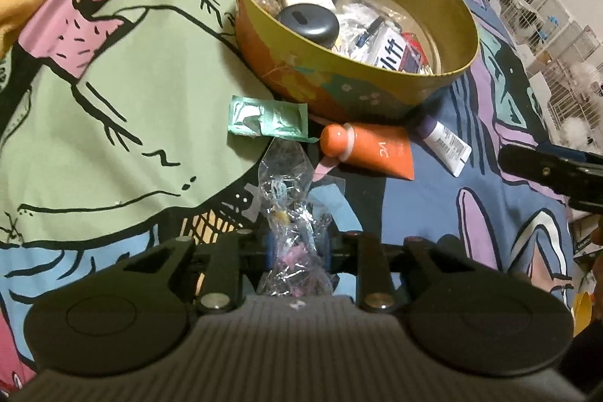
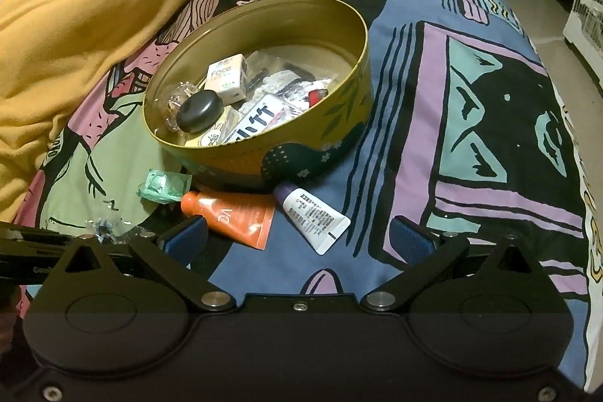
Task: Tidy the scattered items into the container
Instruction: 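Carry the clear bag over the gold tin and open the left gripper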
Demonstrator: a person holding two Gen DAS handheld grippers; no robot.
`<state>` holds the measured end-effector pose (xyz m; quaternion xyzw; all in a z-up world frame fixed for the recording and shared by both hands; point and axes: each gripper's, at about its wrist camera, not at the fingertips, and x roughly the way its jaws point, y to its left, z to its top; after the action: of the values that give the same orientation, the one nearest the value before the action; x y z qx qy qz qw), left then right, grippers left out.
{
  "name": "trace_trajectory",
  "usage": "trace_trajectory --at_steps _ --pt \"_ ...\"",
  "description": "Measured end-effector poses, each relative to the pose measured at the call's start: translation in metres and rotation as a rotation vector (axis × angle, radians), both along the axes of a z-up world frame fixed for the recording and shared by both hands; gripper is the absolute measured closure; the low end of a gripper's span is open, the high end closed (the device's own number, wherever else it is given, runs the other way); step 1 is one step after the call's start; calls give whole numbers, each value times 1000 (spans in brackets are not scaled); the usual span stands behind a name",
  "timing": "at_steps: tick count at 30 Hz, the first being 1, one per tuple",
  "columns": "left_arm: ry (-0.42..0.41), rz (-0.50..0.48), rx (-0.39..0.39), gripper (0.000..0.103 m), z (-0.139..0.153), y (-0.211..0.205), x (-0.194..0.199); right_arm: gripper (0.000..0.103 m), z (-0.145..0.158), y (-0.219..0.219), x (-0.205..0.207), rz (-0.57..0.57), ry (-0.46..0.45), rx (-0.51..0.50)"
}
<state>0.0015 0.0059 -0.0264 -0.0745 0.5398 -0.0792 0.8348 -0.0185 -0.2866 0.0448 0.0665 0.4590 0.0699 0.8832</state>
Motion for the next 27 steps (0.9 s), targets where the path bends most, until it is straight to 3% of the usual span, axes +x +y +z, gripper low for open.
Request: trace_trajectory --at_steps 7,18,27 --pt "-28 -7 5 77 15 0 -5 0 -2 4 1 21 11 -7" --pt "-153 -38 23 77 72 -4 -10 0 -3 5 1 24 19 -7" --pt "-210 -65 30 77 100 -11 -7 0 -2 4 1 21 16 -2"
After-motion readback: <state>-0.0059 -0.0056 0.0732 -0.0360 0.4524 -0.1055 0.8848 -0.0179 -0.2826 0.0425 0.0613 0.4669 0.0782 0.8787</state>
